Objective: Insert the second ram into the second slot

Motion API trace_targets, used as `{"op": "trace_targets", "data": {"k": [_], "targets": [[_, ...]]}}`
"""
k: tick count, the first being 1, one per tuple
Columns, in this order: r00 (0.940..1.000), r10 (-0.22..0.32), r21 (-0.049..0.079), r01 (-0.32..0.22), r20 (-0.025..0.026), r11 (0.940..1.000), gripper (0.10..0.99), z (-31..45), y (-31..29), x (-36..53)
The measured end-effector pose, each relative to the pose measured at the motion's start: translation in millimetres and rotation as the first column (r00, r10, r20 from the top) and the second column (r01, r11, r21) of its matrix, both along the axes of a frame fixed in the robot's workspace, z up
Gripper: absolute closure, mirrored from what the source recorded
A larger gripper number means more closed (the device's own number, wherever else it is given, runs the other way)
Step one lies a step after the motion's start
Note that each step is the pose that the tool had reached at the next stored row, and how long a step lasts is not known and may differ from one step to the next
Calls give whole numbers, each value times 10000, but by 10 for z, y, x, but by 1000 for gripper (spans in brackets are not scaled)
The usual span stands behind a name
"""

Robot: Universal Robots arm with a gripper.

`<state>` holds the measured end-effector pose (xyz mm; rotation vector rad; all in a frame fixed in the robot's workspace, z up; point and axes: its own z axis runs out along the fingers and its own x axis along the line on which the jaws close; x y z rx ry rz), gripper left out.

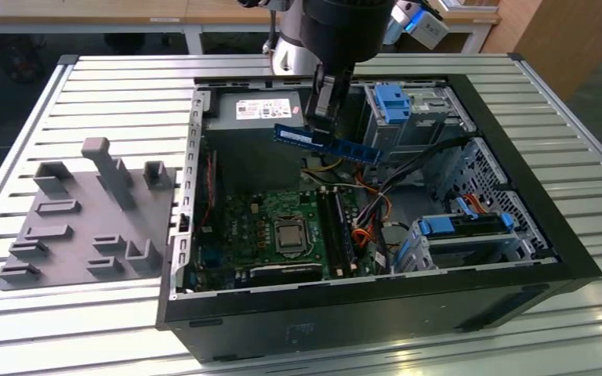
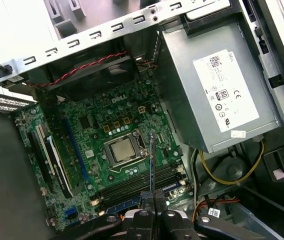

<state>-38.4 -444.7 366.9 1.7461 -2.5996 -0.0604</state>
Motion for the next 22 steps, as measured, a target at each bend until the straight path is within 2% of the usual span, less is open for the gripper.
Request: {"op": "trace_targets", "data": {"k": [22], "targets": [[9985,-549,0,549,0,9985,965,-5,0,0]]}}
